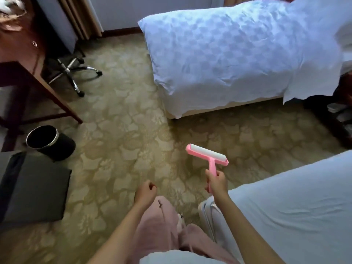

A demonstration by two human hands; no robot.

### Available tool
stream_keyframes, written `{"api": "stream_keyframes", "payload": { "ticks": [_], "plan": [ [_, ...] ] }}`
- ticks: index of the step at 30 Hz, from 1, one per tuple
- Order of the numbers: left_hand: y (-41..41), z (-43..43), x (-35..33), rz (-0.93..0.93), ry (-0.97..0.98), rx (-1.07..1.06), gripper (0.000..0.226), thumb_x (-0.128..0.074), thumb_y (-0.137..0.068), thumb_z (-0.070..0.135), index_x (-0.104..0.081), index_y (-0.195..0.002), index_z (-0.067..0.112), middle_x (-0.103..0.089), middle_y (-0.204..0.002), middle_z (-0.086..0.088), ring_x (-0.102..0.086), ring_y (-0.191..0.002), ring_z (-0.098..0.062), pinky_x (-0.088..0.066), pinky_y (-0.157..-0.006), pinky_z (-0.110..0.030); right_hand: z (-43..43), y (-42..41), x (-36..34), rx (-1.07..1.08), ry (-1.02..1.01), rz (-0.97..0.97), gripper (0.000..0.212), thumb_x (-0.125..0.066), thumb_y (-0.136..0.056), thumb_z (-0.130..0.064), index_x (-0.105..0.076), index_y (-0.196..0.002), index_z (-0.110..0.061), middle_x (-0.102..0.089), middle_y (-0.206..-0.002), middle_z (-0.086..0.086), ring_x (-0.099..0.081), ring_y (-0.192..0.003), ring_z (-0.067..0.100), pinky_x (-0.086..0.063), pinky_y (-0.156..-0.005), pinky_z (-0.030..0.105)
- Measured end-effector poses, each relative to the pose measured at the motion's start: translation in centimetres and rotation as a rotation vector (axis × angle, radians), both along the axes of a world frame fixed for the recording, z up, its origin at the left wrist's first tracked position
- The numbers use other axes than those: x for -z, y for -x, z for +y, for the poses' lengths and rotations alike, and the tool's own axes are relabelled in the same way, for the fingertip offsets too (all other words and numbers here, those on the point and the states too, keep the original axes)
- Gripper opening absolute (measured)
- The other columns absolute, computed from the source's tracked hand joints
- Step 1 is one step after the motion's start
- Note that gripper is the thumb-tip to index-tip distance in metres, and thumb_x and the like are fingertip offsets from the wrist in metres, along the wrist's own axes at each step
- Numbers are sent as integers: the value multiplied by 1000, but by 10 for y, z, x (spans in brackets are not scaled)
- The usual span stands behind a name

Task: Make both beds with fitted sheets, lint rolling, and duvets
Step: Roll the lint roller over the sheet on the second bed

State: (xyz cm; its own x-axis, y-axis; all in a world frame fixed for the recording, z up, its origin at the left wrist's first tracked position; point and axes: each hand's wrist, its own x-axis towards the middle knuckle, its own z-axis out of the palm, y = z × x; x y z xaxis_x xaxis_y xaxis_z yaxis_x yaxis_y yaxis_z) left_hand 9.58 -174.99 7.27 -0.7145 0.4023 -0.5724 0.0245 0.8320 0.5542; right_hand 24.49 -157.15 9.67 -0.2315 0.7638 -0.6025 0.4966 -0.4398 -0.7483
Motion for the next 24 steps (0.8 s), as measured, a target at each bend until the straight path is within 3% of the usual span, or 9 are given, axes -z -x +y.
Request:
{"api": "stream_keyframes", "payload": {
  "ticks": [3, 6, 8, 10, 15, 21, 24],
  "plan": [
    [44, 59, 10, -27, 0, 58, 26, -50, -86, 5, -51, -66, 22, -56, -68, 6, -50, -65, -12, -34, -54, -18, 34, 25, 21, 44, 41, -76, 18, -60, -90, -20, -58, -85, -3, -49, -62, 5, -47, -49, 15, -41, -47, 27],
    [77, 111, 40, -124, 3, 142, 32, -50, -84, 0, -50, -60, 21, -64, -75, -8, -51, -67, -18, -42, -60, -29, 67, 46, 53, 137, 109, -147, 21, -61, -90, -18, -56, -73, -6, -47, -53, 3, -43, -44, 15, -34, -42, 23],
    [102, 148, 51, -183, 49, 272, 30, -48, -83, 0, -51, -60, 19, -61, -74, -9, -54, -74, -19, -47, -67, -35, 100, 65, 57, 235, 121, -190, 19, -59, -91, -23, -60, -84, -6, -52, -59, 5, -47, -48, 16, -34, -40, 20],
    [138, 200, 46, -207, 85, 423, 27, -47, -84, 2, -52, -63, 19, -58, -72, -3, -54, -76, -18, -44, -66, -29, 146, 87, 55, 359, 107, -186, 18, -59, -92, -26, -58, -89, -7, -52, -62, 4, -47, -49, 17, -35, -40, 20],
    [227, 372, 11, 4, 58, 564, 15, -47, -89, 8, -57, -81, 16, -59, -80, -1, -54, -73, -16, -41, -61, -27, 254, 123, 19, 559, 45, -89, 16, -57, -93, -25, -57, -96, -9, -53, -66, 7, -48, -52, 16, -41, -49, 24],
    [235, 544, -2, 70, 28, 789, 13, -50, -93, 13, -62, -92, 16, -59, -86, 3, -56, -81, -16, -48, -70, -28, 335, 108, 23, 780, -13, -136, 18, -58, -92, -29, -61, -91, -11, -57, -65, 6, -53, -55, 16, -44, -53, 25],
    [203, 605, 22, 49, 70, 911, 12, -50, -93, 15, -60, -90, 20, -58, -88, 5, -55, -80, -9, -47, -68, -23, 368, 87, 64, 933, 102, -214, 43, -59, -85, -50, -63, -101, -10, -63, -81, 8, -59, -70, 25, -46, -67, 30]
  ]
}}
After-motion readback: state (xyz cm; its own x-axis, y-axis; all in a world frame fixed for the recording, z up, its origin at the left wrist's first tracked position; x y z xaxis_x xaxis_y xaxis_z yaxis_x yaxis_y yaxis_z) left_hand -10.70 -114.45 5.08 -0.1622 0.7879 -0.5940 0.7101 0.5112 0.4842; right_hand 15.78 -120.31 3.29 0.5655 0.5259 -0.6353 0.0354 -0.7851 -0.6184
